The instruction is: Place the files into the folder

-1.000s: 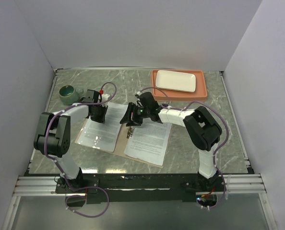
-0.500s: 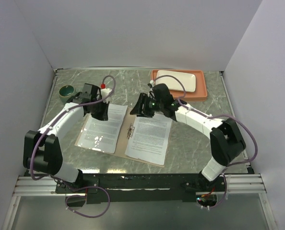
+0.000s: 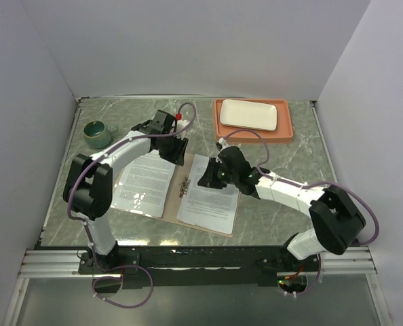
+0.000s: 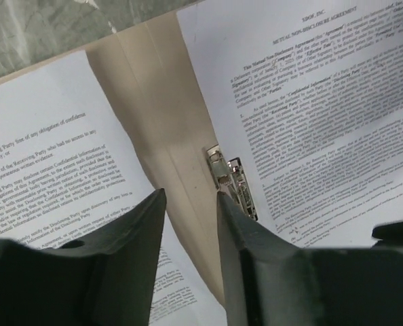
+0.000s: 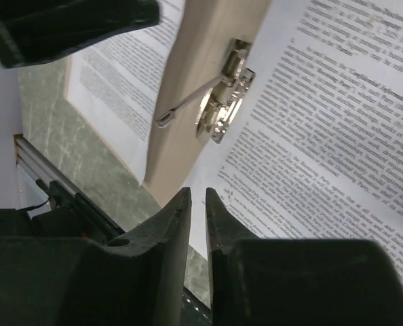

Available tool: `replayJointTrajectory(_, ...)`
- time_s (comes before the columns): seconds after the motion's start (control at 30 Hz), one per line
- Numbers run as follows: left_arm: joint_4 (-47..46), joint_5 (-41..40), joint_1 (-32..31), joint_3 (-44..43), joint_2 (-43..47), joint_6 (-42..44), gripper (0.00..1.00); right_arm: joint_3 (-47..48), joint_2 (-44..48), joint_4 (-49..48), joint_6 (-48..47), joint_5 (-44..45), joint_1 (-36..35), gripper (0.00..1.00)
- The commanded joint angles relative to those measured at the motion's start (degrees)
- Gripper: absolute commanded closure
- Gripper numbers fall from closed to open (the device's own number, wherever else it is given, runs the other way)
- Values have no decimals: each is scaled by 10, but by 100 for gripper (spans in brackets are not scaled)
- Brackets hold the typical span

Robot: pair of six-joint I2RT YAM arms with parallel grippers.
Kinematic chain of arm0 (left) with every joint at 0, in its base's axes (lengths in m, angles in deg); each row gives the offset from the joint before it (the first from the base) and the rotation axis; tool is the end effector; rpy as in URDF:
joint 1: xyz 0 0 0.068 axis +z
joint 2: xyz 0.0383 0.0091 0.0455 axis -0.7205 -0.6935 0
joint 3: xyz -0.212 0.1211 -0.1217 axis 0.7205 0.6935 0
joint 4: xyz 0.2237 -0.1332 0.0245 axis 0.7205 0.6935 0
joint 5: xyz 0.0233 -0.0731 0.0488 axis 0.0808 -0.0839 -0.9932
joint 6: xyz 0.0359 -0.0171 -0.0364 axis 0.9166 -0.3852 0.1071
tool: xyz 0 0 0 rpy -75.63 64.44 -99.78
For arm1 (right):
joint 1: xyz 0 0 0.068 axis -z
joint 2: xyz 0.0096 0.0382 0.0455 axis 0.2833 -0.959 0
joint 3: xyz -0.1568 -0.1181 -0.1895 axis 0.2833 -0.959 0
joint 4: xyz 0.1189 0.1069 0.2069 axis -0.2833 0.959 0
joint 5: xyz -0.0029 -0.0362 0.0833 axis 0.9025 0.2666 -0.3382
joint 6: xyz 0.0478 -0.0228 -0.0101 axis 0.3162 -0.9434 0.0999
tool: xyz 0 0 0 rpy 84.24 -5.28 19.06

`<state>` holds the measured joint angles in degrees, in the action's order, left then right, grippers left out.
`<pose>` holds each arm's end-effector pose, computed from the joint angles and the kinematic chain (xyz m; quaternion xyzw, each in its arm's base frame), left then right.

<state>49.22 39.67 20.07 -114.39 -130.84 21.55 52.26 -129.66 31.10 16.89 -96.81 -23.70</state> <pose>0.3412 -0.1778 0.2300 0.2468 0.9219 -0.1957 0.2255 0.2319 0.2061 0.2129 -0.0341 0.8948 0.3612 0.2601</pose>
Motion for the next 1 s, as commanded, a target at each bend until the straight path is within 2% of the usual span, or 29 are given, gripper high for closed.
replayJointTrajectory(0.0, -24, -14, -29, -36, -23, -25, 50, -38, 57, -90, -10, 48, -14, 83)
replayJointTrajectory(0.1, -36, -31, -46, -37, -39, -41, 39, -78, 90, -149, -26, 83, -29, 86)
replayJointTrajectory(0.2, -50, -60, -58, -26, -53, -59, 35, -118, 100, -212, -60, 110, -44, 90)
replayJointTrajectory(0.27, -56, -79, -61, -23, -62, -72, 29, -163, 106, -302, -93, 127, -61, 91)
replayJointTrajectory(0.37, -64, -103, -67, -24, -79, -86, 28, -196, 96, -376, -130, 155, -79, 90)
replayJointTrajectory(0.57, -67, -163, -80, -46, -110, -97, 28, -186, 43, -433, -154, 161, -91, 93)
replayJointTrajectory(0.97, -64, -163, -90, -50, -122, -93, 28, -119, -88, -495, -210, 184, -118, 96)
